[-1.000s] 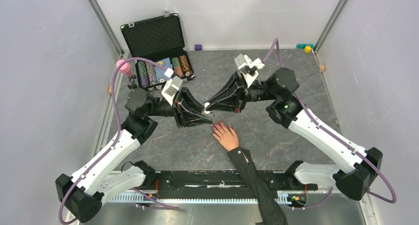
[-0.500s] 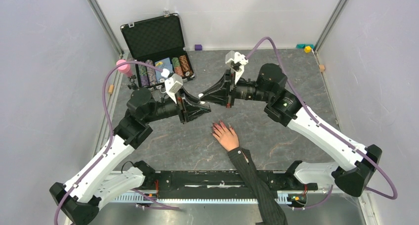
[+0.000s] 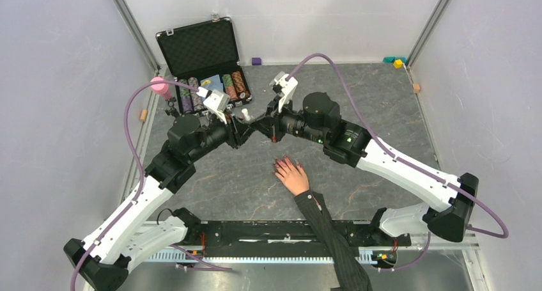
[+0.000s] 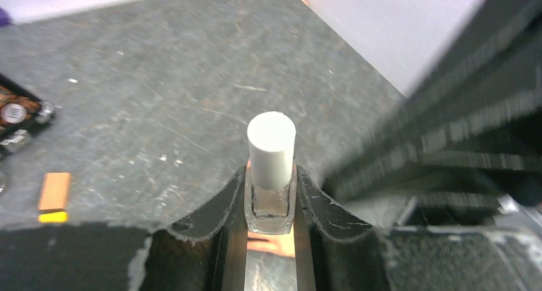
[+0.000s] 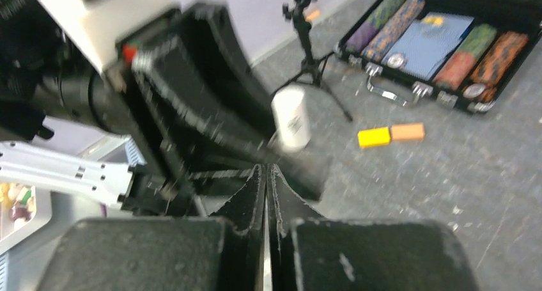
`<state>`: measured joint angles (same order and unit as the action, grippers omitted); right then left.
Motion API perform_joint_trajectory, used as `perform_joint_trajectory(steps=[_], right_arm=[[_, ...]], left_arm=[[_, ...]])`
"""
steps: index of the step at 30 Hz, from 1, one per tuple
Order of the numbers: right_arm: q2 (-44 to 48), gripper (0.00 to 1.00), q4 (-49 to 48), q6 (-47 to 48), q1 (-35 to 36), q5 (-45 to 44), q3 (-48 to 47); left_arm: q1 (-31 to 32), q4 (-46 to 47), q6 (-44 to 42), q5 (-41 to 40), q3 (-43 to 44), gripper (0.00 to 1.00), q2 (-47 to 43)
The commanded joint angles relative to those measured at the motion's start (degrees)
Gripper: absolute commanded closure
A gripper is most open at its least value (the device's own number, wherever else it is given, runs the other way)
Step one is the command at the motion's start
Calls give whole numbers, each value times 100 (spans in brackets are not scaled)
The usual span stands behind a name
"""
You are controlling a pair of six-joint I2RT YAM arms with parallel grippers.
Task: Paint the nails
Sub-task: Screw the nail polish bottle.
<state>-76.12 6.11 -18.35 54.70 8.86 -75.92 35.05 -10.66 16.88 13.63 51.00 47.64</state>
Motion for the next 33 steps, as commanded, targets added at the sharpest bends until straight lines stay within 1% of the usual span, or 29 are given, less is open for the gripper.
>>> perform_joint_trajectory(steps=[1, 2, 4, 6, 8, 10, 12, 14, 16, 19, 21, 23, 26, 33], right_arm=[[45, 100, 668, -261, 311, -551, -207], [52, 97, 670, -170, 290, -545, -299], [23, 83, 806, -14, 157, -443, -583], [21, 73, 924, 103, -42, -285, -804], [95, 64, 930, 124, -282, -121, -871], [236, 58, 897, 194, -496, 123, -866], [412, 51, 731, 250, -696, 481, -753], [581, 45, 289, 281, -892, 1075, -522], [707, 39, -242, 383, -1010, 1780, -241], [851, 34, -1261, 441, -1022, 2844, 147], [932, 32, -2181, 213, -1023, 3475, 461], [950, 31, -3011, -133, -1022, 3972, 674], [823, 31, -3582, -525, -1020, 4451, 674], [522, 33, -3693, -925, -970, 5036, 488]], left_arm=[[-49, 768, -311, -403, 120, 98, 42], [-50, 800, -321, -239, 128, 98, 52], [-44, 856, -385, 182, 166, 98, 86], [-44, 949, -381, 558, 177, 98, 105], [-50, 1025, -364, 716, 161, 98, 65], [-50, 1024, -374, 704, 165, 98, 28], [-50, 1011, -396, 715, 173, 98, -5], [-48, 1036, -420, 953, 190, 98, -14], [-51, 1227, -409, 1640, 200, 98, -8], [-46, 1705, -201, 2953, 195, 98, 58], [-41, 2104, 120, 3793, 176, 98, 136], [-50, 2435, 358, 4272, 143, 98, 183], [-41, 2602, 464, 4463, 120, 98, 208], [-36, 2612, 526, 4628, 171, 98, 254]])
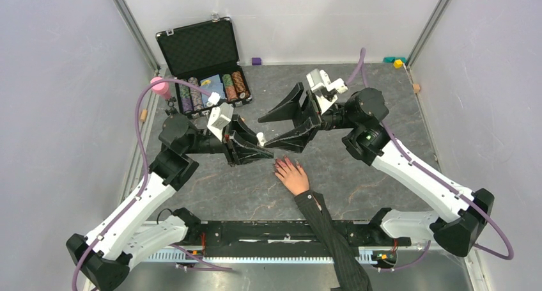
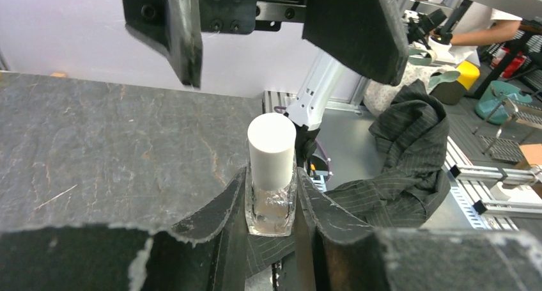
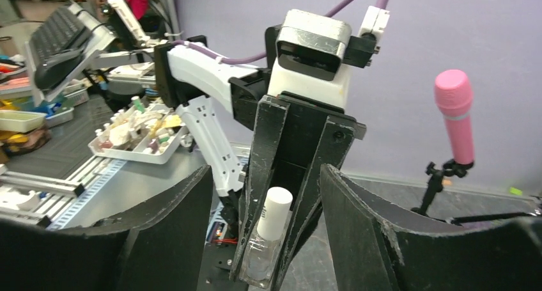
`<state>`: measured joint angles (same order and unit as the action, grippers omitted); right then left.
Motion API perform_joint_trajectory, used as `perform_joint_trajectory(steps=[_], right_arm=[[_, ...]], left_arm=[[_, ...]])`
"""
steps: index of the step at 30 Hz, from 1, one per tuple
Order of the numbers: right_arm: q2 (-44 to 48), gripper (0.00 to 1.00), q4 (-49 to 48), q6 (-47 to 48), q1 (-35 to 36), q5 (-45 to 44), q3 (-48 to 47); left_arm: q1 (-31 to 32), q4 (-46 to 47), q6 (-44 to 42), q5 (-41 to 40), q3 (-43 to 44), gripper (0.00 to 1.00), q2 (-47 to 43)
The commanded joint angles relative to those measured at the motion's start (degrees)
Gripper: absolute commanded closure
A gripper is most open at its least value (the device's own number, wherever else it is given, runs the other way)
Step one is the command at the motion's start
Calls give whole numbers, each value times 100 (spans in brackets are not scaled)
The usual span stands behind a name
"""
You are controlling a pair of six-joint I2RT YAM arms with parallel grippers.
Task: Paint the nails
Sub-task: Screw the nail polish bottle.
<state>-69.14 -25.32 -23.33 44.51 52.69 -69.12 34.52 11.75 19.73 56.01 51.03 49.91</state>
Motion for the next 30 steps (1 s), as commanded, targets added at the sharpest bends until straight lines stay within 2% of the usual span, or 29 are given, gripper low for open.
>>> perform_joint_trajectory(steps=[1, 9, 16, 21, 24, 27, 30], right_arm=[[-212, 34, -538, -464, 57, 691, -198], [-409, 40, -91, -453, 88, 755, -238], [-589, 66, 977, -81, 93, 834, -596], [-568, 88, 1239, -107, 102, 1083, -642], [-516, 100, 1601, 25, 102, 1070, -653], [-509, 100, 2309, 312, 106, 754, -787], [-561, 100, 3165, 587, 122, -69, -970]], left_arm=[[19, 372, 250, 408, 171, 98, 42], [14, 370, 258, 437, 173, 98, 71], [11, 363, 235, 338, 154, 98, 50], [12, 91, -16, 32, 174, 98, 7], [13, -389, -357, -605, 235, 98, -43], [13, -966, -725, -1784, 307, 98, -116], [12, -1147, -859, -2777, 273, 98, -189]])
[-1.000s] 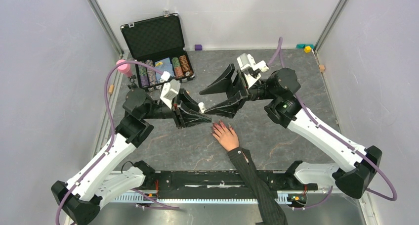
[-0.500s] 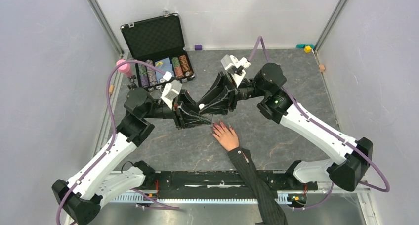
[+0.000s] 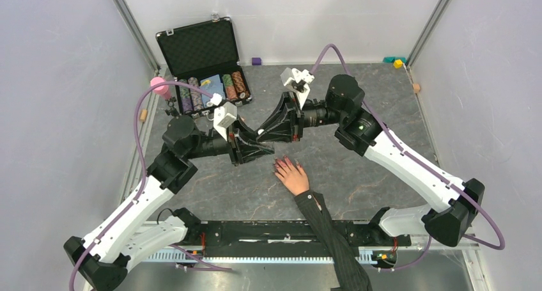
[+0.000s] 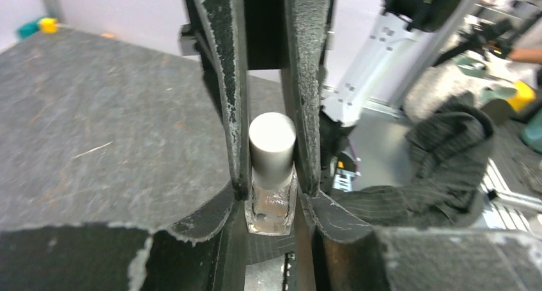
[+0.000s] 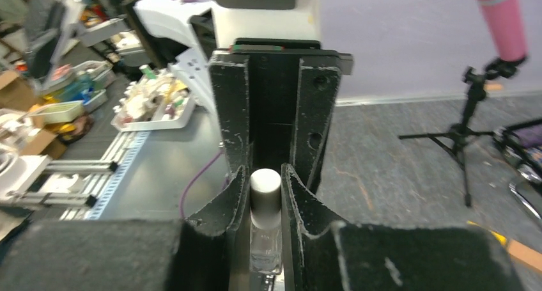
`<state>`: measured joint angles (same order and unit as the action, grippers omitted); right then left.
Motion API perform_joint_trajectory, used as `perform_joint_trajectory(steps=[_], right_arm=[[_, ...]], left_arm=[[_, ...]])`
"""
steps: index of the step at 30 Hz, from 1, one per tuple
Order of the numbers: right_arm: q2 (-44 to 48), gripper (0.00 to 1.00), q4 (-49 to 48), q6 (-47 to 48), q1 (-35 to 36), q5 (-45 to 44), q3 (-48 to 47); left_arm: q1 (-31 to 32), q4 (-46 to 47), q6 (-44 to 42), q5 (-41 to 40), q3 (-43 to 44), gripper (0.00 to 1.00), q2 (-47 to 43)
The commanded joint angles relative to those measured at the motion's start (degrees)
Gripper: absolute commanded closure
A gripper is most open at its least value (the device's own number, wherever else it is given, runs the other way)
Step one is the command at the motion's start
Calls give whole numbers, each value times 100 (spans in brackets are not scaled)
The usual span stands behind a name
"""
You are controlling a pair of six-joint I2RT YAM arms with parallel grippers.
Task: Paint the nails
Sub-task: Screw the nail polish bottle.
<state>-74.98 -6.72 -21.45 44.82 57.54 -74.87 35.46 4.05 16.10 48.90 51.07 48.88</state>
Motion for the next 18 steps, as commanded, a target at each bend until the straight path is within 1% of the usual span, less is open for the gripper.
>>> perform_joint_trajectory(steps=[1, 5, 8, 14, 18], right_arm=[[-20, 100, 1585, 452, 108, -921, -467], [-193, 100, 2301, 463, 373, -2551, -739], [-300, 100, 2534, 475, 700, -3651, -876], [-332, 100, 2515, 362, 1077, -5099, -814], [-223, 100, 2432, 402, 1151, -5689, -783]], left_arm=[[-81, -376, -481, -2349, 228, 98, -115], [-76, -348, -428, -3140, 59, 98, -219], [-79, -378, -423, -3656, 6, 98, -264], [-79, -520, -410, -3781, 0, 98, -254], [-79, -478, -419, -3691, -14, 98, -273]])
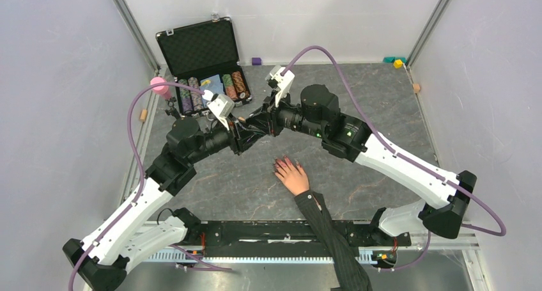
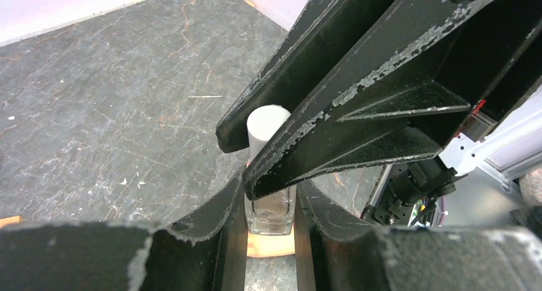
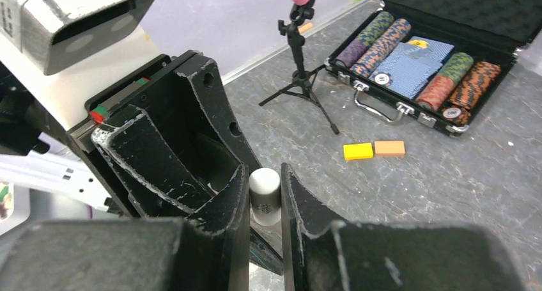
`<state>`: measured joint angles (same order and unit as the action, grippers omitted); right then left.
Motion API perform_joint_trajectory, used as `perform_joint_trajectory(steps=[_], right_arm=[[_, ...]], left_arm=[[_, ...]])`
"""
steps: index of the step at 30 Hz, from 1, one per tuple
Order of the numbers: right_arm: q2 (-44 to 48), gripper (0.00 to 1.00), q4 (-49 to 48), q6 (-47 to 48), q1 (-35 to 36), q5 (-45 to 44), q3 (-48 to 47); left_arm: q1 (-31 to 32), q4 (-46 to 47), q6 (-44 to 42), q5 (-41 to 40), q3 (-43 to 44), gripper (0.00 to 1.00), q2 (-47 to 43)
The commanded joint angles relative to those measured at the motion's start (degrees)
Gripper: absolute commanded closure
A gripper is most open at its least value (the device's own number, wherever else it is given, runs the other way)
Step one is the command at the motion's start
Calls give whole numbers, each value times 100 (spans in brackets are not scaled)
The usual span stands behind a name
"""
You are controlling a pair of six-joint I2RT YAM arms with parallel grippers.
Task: Paint the nails
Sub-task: Screw the nail polish bottle, then place the nail polish bottle at the center of the board.
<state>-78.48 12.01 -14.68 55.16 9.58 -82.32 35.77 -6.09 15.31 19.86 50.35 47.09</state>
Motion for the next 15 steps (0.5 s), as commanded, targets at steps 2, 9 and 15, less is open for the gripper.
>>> perform_joint_trajectory(steps=[2, 9, 15], right_arm=[[178, 100, 528, -242, 119, -1188, -79], [114, 55, 712, -39, 56, -1297, -722], [246, 38, 354, -72, -448, -283, -712]], left_arm=[[-114, 583, -345, -659, 21, 98, -121], [-109, 802, -485, 675, 117, 98, 61], [-114, 915, -472, 1610, 181, 98, 160]])
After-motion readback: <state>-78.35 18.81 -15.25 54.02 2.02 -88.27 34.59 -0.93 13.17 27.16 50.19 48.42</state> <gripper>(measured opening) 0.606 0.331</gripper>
